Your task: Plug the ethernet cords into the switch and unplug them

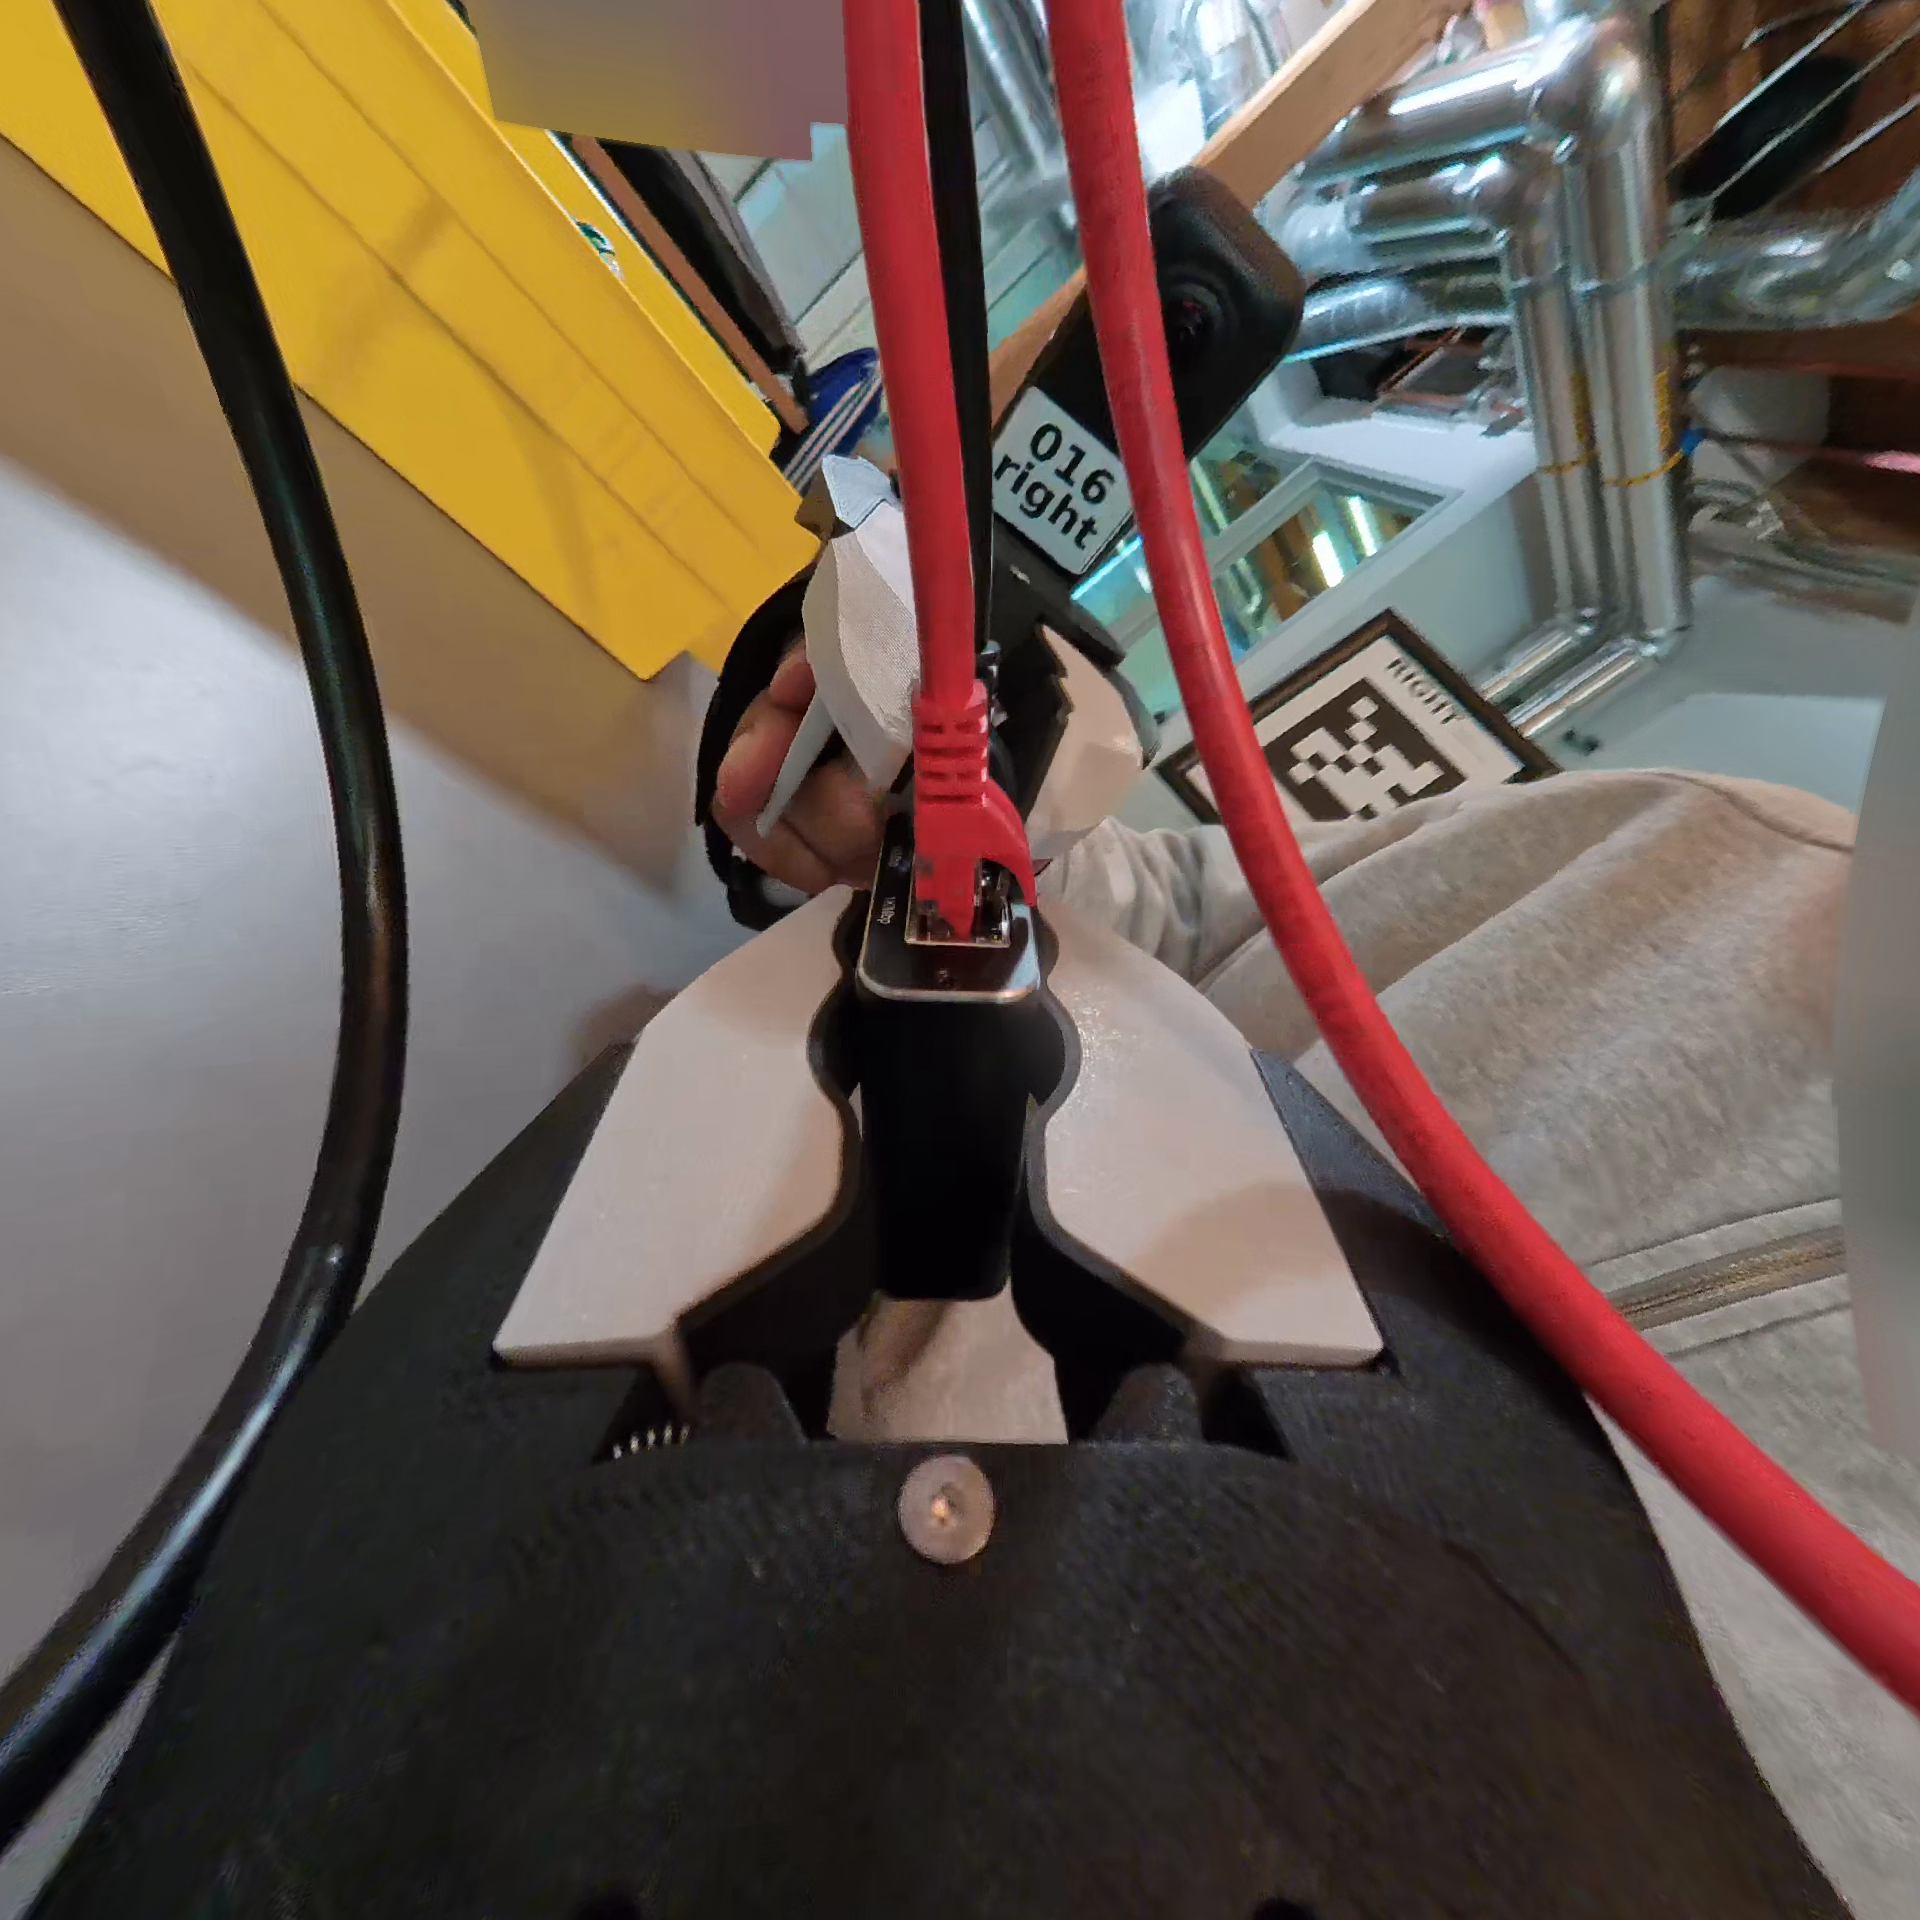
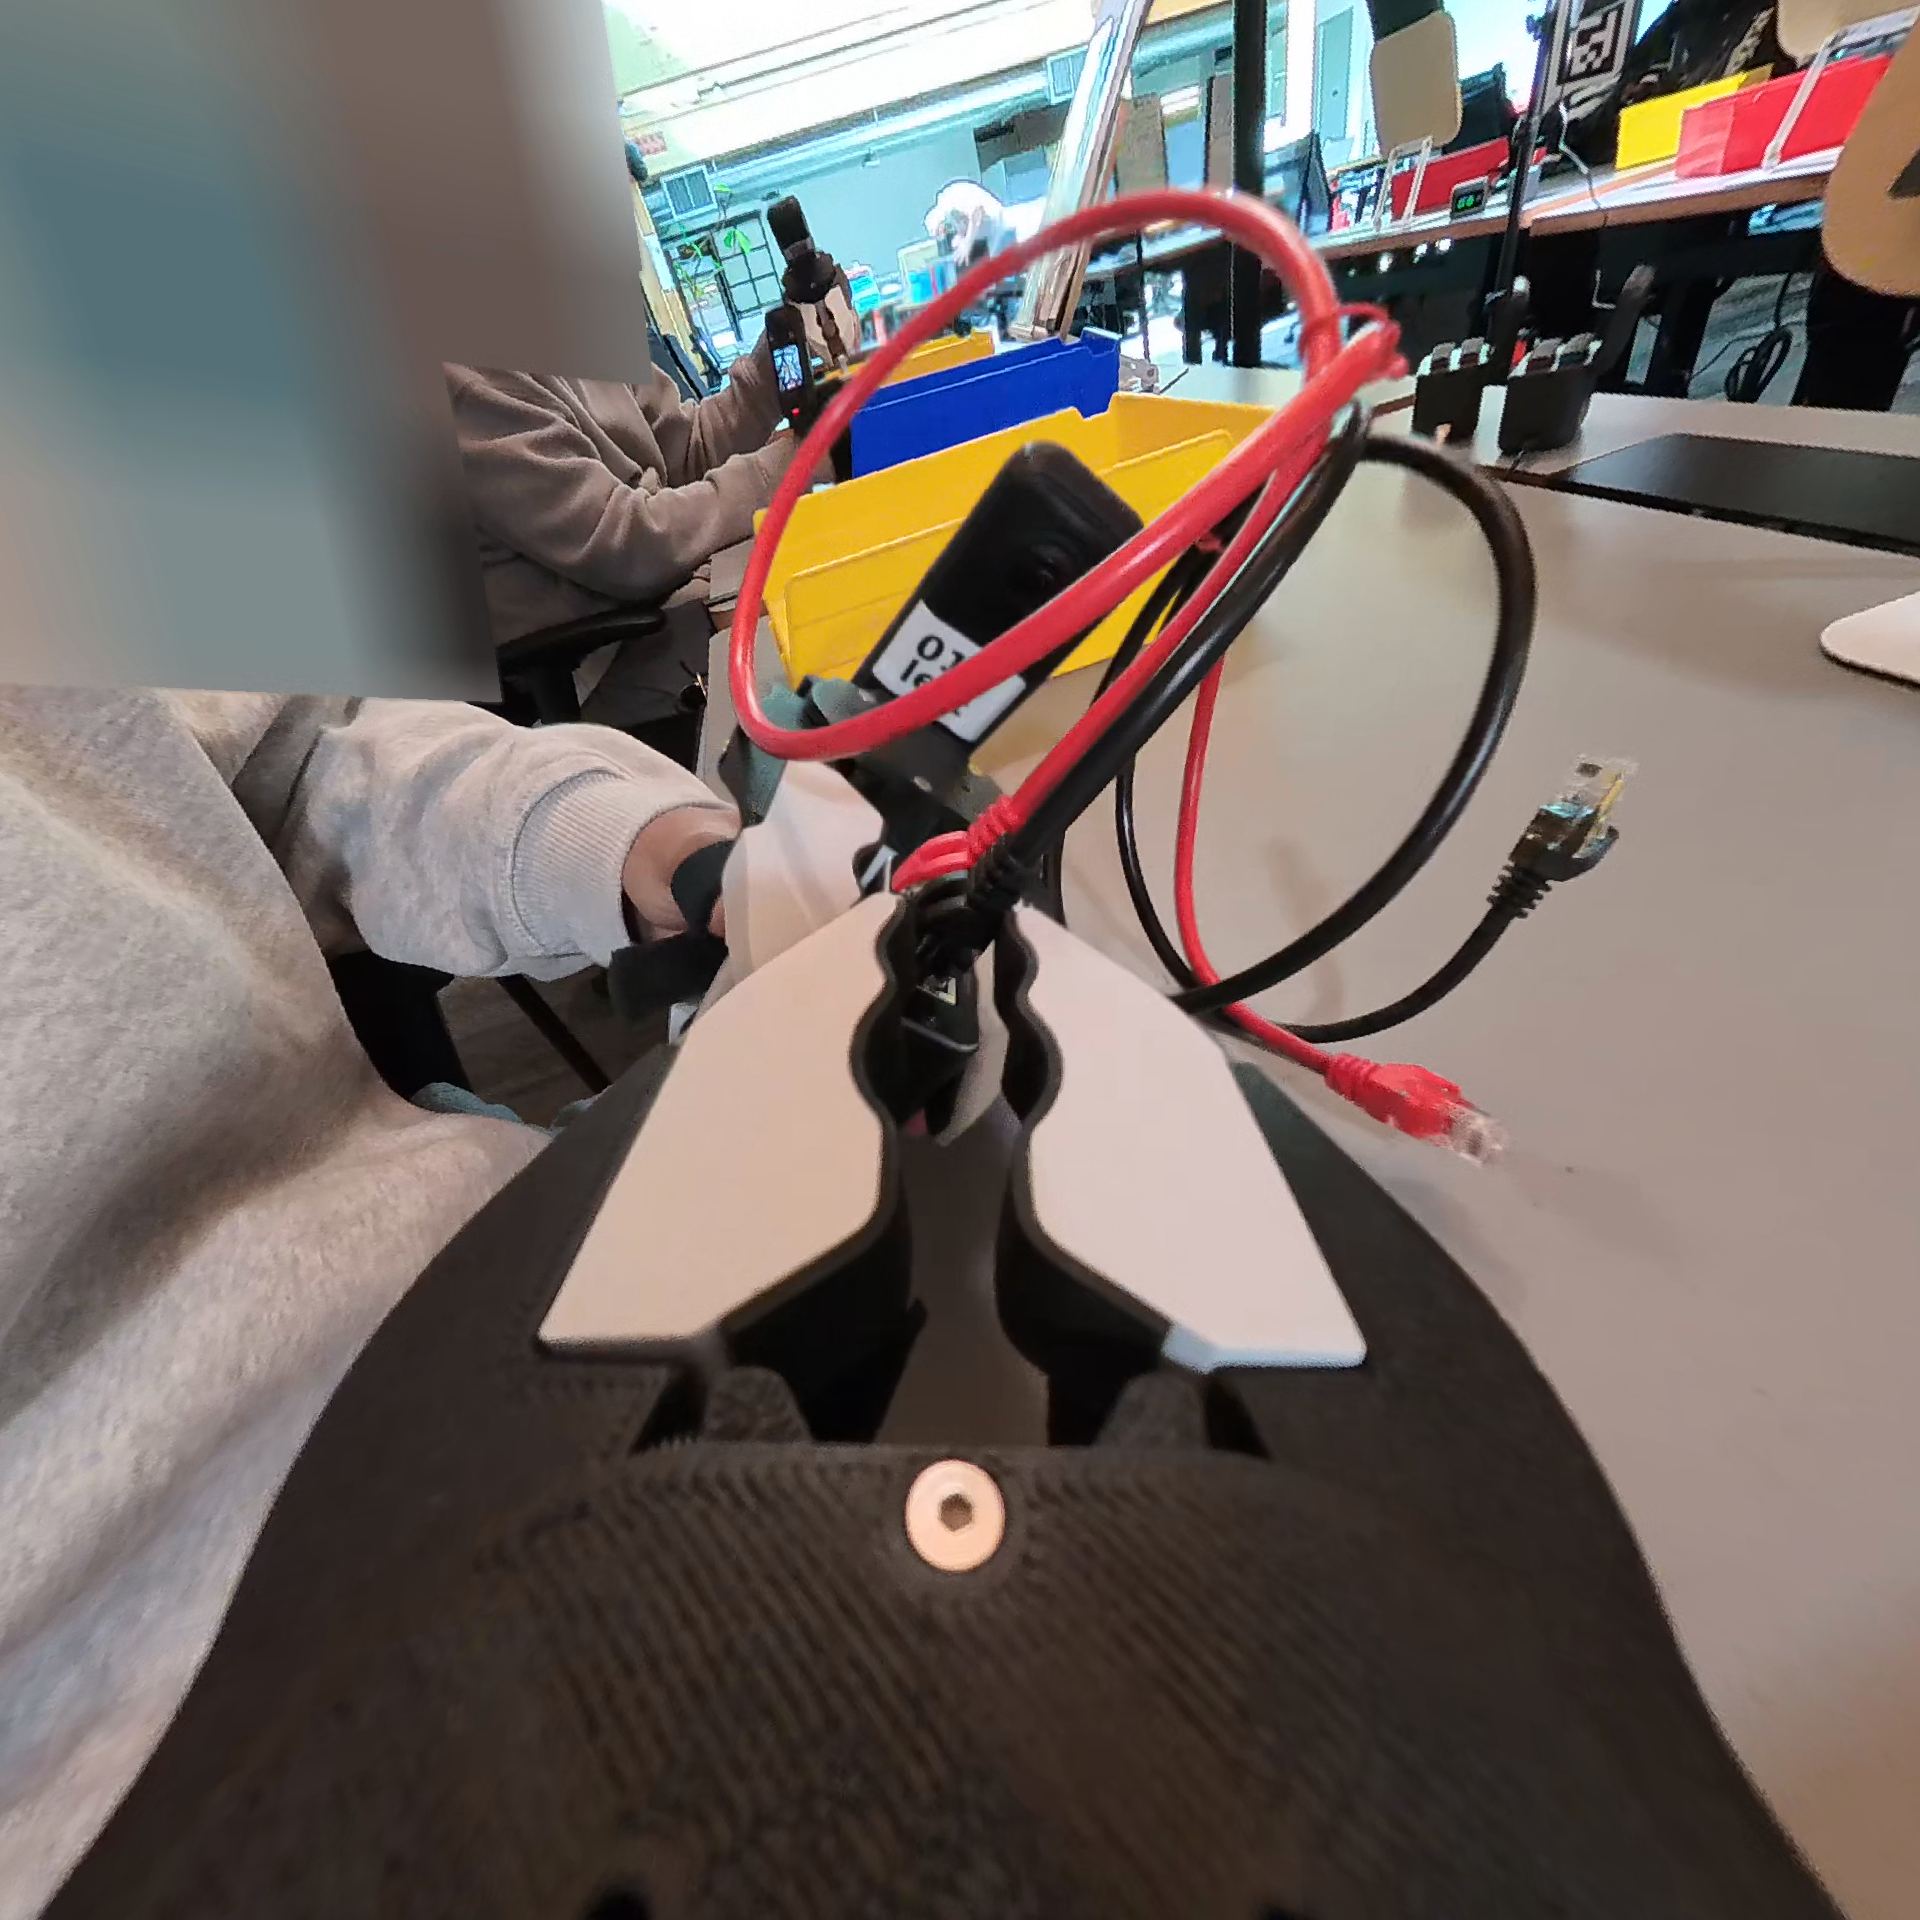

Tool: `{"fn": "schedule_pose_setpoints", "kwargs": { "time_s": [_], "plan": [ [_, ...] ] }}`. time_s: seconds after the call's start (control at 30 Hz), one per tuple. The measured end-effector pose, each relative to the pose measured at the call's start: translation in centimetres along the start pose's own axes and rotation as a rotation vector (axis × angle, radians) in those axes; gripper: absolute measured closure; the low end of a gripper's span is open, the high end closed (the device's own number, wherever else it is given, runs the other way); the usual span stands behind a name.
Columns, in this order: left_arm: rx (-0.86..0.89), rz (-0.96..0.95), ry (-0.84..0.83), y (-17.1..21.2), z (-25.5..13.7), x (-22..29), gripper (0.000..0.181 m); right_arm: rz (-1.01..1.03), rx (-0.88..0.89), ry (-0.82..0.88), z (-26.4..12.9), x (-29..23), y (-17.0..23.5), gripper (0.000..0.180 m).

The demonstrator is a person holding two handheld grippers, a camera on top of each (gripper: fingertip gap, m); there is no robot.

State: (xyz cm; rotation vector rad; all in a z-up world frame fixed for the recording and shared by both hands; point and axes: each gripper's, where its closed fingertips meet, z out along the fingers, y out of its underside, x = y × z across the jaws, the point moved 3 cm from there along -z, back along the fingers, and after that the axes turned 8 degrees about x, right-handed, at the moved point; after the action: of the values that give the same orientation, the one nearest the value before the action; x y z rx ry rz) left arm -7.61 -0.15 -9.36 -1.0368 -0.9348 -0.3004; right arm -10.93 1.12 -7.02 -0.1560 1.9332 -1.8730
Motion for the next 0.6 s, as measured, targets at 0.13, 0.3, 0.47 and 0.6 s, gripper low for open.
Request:
{"fn": "schedule_pose_setpoints", "kwargs": {
  "time_s": [0.13,0.3,0.47,0.6],
  "plan": [
    [0.024,-0.038,0.030,-0.29,0.01,0.25,0.153,0.026,0.016,0.004,0.13,0.04,-0.40,0.165],
    [-0.024,-0.013,-0.003,-0.18,-0.05,0.30,0.153,0.133,0.056,-0.008,0.26,0.03,-0.52,0.166],
    [-0.049,-0.017,-0.002,-0.02,0.09,0.47,0.152,0.322,0.129,-0.038,0.39,0.22,-0.44,0.167],
    [-0.039,-0.025,-0.007,-0.07,0.21,0.35,0.152,0.425,0.192,-0.025,0.51,0.51,-0.41,0.168]
  ]
}}
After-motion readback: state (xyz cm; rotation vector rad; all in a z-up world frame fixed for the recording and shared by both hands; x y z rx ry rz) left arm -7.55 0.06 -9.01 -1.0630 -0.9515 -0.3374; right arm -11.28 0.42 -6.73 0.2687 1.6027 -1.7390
